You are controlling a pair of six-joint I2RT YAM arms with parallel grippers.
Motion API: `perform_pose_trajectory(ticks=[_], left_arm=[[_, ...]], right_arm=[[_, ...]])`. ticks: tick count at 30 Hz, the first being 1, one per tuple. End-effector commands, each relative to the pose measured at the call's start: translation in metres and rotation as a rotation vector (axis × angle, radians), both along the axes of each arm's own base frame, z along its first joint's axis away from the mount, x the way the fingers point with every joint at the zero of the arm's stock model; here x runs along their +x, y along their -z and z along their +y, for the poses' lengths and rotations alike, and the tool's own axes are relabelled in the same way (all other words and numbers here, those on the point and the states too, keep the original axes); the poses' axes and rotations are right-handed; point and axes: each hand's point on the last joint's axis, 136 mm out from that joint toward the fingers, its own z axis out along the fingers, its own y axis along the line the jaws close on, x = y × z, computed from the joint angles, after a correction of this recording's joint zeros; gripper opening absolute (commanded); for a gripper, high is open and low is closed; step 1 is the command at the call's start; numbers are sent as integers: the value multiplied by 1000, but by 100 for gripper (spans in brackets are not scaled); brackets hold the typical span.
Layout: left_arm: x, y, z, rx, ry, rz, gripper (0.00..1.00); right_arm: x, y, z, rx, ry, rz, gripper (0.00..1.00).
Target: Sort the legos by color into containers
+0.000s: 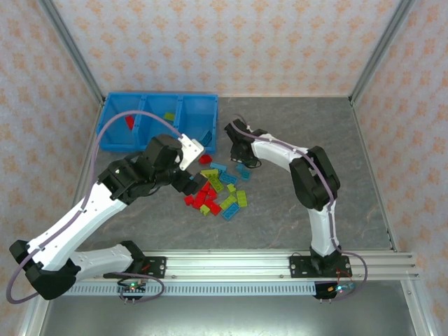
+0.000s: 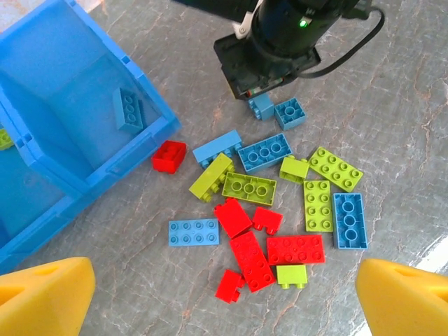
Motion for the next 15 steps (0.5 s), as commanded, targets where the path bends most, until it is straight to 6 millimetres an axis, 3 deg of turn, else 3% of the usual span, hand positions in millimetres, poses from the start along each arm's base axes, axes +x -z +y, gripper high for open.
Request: perform_pose_trajectory(ticks=[1, 5, 8, 11, 15], left_arm=[[0, -18, 9, -28, -28, -90, 98], [1, -36, 22, -74, -79, -186, 98], [4, -47, 36, -114, -144, -241, 98], [8, -50, 48, -116, -198, -278, 98], [12, -48, 59, -80, -255, -294, 98]], right_arm=[[5, -92, 3, 33, -97, -210, 13], [-13, -159, 42, 69, -334, -421, 13], [-15, -186, 79, 59, -473, -539, 8], [12, -188, 92, -24, -446, -544, 8], [51, -175, 117, -104, -442, -528, 7]])
